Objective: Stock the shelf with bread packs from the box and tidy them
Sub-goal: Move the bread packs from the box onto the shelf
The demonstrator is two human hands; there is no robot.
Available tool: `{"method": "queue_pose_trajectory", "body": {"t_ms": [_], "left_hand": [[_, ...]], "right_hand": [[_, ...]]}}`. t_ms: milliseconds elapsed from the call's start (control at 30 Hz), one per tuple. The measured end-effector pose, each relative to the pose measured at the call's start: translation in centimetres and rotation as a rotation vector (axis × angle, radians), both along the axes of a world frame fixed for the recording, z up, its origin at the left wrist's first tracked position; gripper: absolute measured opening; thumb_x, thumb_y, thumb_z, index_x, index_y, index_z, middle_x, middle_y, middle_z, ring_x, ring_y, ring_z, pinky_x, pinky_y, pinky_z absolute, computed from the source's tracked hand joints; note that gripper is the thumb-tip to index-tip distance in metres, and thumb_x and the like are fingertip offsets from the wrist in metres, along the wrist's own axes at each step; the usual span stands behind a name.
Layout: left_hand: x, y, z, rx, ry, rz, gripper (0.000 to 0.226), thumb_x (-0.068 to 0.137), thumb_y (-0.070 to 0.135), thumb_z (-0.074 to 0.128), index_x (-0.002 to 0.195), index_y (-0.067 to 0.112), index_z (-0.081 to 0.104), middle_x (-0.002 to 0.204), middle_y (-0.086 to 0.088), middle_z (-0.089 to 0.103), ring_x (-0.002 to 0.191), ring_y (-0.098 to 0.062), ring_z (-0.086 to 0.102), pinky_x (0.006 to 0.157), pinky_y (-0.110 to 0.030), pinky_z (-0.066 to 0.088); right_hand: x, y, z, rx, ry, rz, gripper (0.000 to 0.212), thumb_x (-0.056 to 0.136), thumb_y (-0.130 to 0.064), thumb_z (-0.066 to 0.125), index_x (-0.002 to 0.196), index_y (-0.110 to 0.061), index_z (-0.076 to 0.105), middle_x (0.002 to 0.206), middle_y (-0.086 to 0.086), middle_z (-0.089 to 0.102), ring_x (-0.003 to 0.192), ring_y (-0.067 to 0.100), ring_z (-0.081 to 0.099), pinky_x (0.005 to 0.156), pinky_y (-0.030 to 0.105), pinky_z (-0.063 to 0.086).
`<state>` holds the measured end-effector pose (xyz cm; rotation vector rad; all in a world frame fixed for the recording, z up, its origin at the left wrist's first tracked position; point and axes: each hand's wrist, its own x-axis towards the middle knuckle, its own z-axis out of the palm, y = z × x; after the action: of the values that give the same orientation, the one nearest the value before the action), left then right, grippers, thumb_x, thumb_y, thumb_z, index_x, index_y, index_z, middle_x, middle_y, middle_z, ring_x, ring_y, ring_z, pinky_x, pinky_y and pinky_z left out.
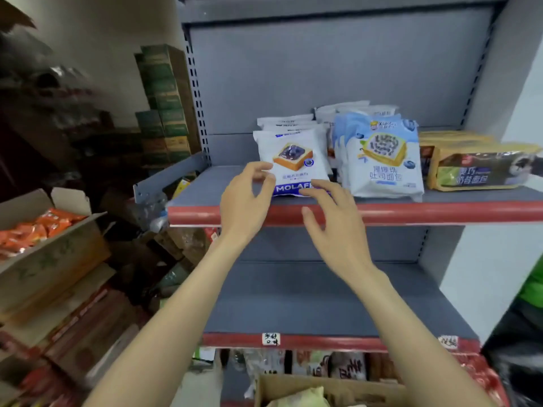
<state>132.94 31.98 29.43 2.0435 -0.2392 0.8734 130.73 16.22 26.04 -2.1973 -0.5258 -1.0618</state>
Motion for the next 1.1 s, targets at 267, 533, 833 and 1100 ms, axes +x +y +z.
{"method": "queue_pose_trajectory", "body": {"t_ms": [267, 533, 833, 1100], "left_hand": [[-9.2, 0.1, -10.5, 0.241, 0.041, -0.049, 0.027, 0.092, 0.038, 0.044, 0.089, 0.024, 0.067, 0.061, 0.016, 0.064, 0.062, -0.001, 0.064, 0.061, -0.033, 0.053], [-15.9, -0.5, -23.1, 0.641, 1.079, -0.193, 0.033, 0.094, 0.037, 0.051, 0.125, 0.025, 0.054, 0.114, 0.007, 0.065, 0.105, -0.014, 0.060, 0.085, -0.029, 0.046], [-25.7, -3.9, -40.0, 0.431, 1.260, -0.132, 0.037, 0.087, 0.016, 0.060, 0.124, 0.021, 0.057, 0.125, 0.001, 0.060, 0.112, -0.020, 0.059, 0.091, -0.032, 0.047], [-28.6, -6.4, -51.3, 0.828, 1.469, -0.397, 0.075, 0.088, 0.013, 0.060, 0.150, 0.020, 0.019, 0.153, -0.004, 0.026, 0.138, -0.023, 0.028, 0.109, -0.035, 0.032]], "right_hand": [[-8.9, -4.6, -11.7, -0.120, 0.278, 0.090, 0.025, 0.092, -0.030, 0.047, 0.110, -0.021, 0.062, 0.087, -0.010, 0.071, 0.072, 0.013, 0.067, 0.058, 0.028, 0.051], [-13.5, -9.5, -24.7, -0.510, 1.107, 0.285, 0.033, 0.095, -0.027, 0.052, 0.127, -0.022, 0.055, 0.110, -0.003, 0.067, 0.095, 0.018, 0.064, 0.074, 0.035, 0.052], [-19.0, -11.5, -39.7, -0.504, 1.334, 0.244, 0.030, 0.091, -0.019, 0.055, 0.121, -0.017, 0.057, 0.117, 0.005, 0.066, 0.101, 0.026, 0.063, 0.080, 0.036, 0.052], [-23.0, -13.4, -48.8, -0.657, 1.435, 0.097, 0.035, 0.091, -0.020, 0.050, 0.125, -0.018, 0.052, 0.123, 0.009, 0.058, 0.113, 0.031, 0.054, 0.090, 0.037, 0.046]]}}
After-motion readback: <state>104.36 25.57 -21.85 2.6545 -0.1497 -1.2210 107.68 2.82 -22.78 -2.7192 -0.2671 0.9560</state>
